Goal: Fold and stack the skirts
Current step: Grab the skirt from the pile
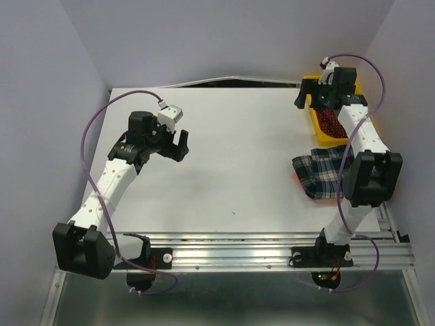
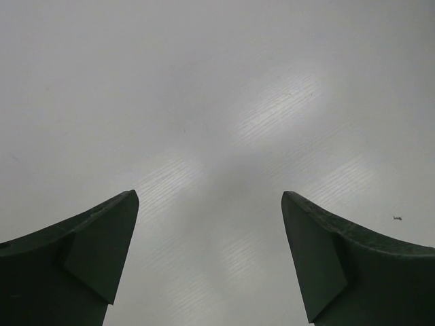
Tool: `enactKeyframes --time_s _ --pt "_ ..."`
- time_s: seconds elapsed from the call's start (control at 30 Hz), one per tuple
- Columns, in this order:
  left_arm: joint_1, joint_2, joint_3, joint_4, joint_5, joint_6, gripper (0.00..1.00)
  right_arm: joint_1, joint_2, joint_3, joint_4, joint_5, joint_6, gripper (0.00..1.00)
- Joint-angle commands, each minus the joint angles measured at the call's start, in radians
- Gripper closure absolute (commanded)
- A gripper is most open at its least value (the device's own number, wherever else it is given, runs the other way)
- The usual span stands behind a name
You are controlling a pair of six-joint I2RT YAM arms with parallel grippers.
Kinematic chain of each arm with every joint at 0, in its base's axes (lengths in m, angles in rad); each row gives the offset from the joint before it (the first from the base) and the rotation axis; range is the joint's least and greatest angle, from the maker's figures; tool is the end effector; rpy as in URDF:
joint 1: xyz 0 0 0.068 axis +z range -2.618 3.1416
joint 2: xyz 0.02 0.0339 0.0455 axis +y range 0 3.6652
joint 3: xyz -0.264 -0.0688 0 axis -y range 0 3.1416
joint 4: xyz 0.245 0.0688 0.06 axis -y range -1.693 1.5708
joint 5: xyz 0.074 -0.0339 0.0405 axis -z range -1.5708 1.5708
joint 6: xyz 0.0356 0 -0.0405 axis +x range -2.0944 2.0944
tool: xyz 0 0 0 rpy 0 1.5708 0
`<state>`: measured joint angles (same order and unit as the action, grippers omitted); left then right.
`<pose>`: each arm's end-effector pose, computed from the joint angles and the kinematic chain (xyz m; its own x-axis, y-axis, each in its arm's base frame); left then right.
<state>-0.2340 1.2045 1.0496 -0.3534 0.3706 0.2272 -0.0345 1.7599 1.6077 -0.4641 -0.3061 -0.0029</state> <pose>0.2600 -0.0752 0.3293 -0.3433 0.2977 -0.8908 0.6171 0.7865 0.0250 0.4091 -0.0034 0.3326 -0.5771 0.0171 -0.8165 -0.2145 0.9615 0.1718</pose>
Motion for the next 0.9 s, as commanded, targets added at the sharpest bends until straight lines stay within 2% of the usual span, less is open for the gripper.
enactKeyframes --time_s 0.0,0.1,0.23,0.33,0.67,0.8,0.87 --pt "-0.001 0.015 0.049 -0.01 0.022 -0.014 0.02 -0.085 0.143 0.181 0.012 0.113 0.035 0.0" --pt "-0.001 0.035 0.05 -0.009 0.025 -0.019 0.02 -0.12 0.263 0.323 0.012 0.185 0.021 0.0" --pt "-0.002 0.046 0.053 -0.006 0.03 -0.026 0.02 -0.143 0.386 0.396 0.022 0.222 -0.017 0.0" --pt "-0.002 0.052 0.05 -0.004 0.021 -0.026 0.02 -0.153 0.438 0.383 0.099 0.274 -0.055 0.0" --pt "-0.001 0.056 0.046 -0.007 -0.001 -0.023 0.01 -0.186 0.598 0.367 0.151 0.461 -0.08 0.0" --pt "-0.001 0.029 0.024 -0.007 0.005 -0.016 0.02 -0.237 0.587 0.351 0.148 0.337 -0.025 0.01" --pt "-0.001 0.023 0.007 -0.006 0.01 -0.011 0.02 -0.249 0.543 0.324 0.148 0.175 -0.028 0.01"
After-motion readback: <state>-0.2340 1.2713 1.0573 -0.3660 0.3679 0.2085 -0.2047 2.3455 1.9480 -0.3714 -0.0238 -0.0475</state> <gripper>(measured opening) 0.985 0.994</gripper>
